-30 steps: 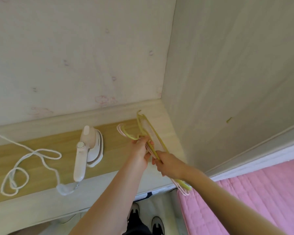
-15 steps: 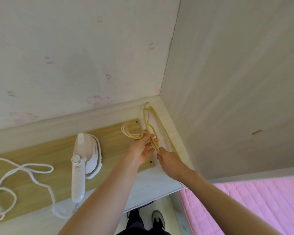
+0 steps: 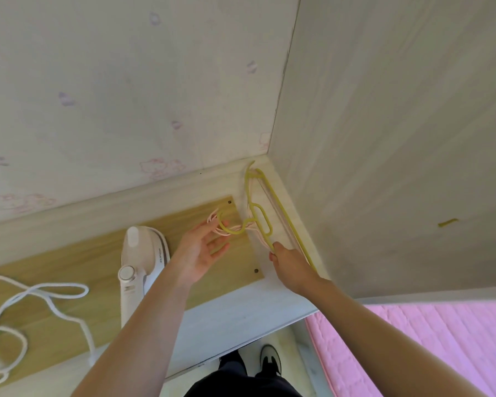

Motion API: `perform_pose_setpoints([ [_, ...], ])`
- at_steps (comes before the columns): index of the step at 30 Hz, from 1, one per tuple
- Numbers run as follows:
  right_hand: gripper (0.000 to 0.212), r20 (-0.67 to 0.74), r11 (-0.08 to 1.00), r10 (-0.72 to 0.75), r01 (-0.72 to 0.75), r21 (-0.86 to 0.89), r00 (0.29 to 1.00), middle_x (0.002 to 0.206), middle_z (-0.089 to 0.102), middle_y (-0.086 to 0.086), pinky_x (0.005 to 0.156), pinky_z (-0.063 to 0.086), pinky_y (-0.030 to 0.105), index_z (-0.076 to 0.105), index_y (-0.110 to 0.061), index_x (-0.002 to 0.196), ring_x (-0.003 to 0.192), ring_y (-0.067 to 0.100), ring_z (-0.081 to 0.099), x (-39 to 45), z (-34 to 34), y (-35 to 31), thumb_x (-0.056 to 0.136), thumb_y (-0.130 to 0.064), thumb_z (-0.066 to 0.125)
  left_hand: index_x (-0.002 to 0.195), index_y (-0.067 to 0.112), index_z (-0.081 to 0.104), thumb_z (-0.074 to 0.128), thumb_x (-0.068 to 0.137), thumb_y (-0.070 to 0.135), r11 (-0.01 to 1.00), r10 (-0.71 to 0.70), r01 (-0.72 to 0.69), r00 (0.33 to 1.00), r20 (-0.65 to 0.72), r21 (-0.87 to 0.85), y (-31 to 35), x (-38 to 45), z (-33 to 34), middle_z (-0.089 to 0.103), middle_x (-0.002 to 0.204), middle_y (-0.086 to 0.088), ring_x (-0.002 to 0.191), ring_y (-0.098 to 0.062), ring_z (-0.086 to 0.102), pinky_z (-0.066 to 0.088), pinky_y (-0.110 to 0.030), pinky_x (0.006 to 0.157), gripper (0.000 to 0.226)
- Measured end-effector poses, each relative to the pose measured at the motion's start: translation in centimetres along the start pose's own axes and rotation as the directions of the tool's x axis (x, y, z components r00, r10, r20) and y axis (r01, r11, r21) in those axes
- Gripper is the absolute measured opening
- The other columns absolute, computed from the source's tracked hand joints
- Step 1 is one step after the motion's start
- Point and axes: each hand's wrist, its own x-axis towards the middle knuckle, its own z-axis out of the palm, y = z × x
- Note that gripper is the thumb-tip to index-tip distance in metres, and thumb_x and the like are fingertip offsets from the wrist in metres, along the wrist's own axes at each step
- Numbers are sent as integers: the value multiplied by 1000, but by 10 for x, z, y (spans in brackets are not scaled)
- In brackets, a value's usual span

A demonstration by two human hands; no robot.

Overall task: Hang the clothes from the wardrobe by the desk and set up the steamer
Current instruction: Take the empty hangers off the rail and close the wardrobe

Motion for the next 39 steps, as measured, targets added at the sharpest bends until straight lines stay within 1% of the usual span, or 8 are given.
perform_pose_setpoints([
  [8, 18, -35, 998, 34, -35, -42, 999, 81, 48, 5, 63, 40, 34, 41, -13, 85, 73, 24, 49, 5, 15, 2, 100, -22, 39, 96, 10, 66, 56, 94, 6, 979, 49, -13, 984, -173, 201, -7, 21, 1, 70, 87, -4, 79, -20, 66, 55, -35, 77, 11],
  [13, 13, 6, 992, 8, -7, -125, 1000, 96, 54, 9, 67, 40, 33, 48, -9, 99, 89, 28, 58, 13, 25, -4, 95, -20, 52, 100, 10, 64, 64, 89, 8, 956, 78, 8, 957, -279, 294, -8, 30, -14, 65, 82, -5, 72, -17, 64, 55, -32, 66, 11],
  [21, 21, 4, 933, -42, 41, -357, 999, 110, 60, 11, 67, 45, 37, 48, -8, 113, 98, 33, 63, 20, 40, -14, 95, -17, 54, 109, 11, 60, 64, 90, 7, 819, 248, -5, 905, -345, 573, -12, 41, -24, 59, 85, -3, 75, -17, 61, 57, -30, 68, 19],
  [24, 21, -10, 927, -42, 35, -373, 999, 109, 60, 10, 64, 42, 36, 48, -9, 112, 96, 32, 64, 20, 41, -13, 94, -17, 55, 112, 11, 64, 64, 90, 12, 708, 310, 9, 895, -322, 706, -14, 44, -28, 62, 85, -4, 76, -20, 61, 55, -40, 73, 22],
  [28, 24, 2, 962, -39, 38, -269, 999, 108, 59, 11, 68, 42, 36, 48, -8, 110, 97, 33, 61, 18, 38, -11, 97, -28, 48, 121, 16, 62, 61, 92, 18, 566, 389, 5, 880, -273, 824, -15, 41, -29, 64, 93, -2, 75, -13, 57, 43, -25, 58, 30],
  [33, 23, -11, 960, -39, 35, -278, 999, 107, 58, 10, 67, 43, 35, 48, -8, 108, 95, 30, 60, 12, 33, -6, 98, -29, 46, 128, 14, 58, 68, 87, 21, 494, 446, -13, 862, -241, 869, -28, 39, -32, 50, 127, -10, 111, -26, 55, 42, -34, 100, 43],
  [36, 18, -11, 948, -27, 22, -317, 1000, 108, 58, 8, 62, 39, 31, 48, -8, 109, 95, 28, 61, 9, 34, -3, 97, -22, 49, 130, 10, 56, 69, 86, 21, 505, 459, -10, 850, -259, 863, -33, 33, -28, 44, 128, -12, 114, -27, 51, 36, -31, 102, 47],
  [39, 18, -18, 939, -13, 6, -343, 1000, 108, 58, 7, 60, 39, 31, 48, -9, 108, 93, 26, 62, 7, 35, 1, 92, -13, 55, 122, 11, 61, 69, 86, 22, 497, 476, -22, 843, -251, 868, -38, 30, -29, 49, 120, -11, 110, -28, 54, 39, -32, 98, 38],
])
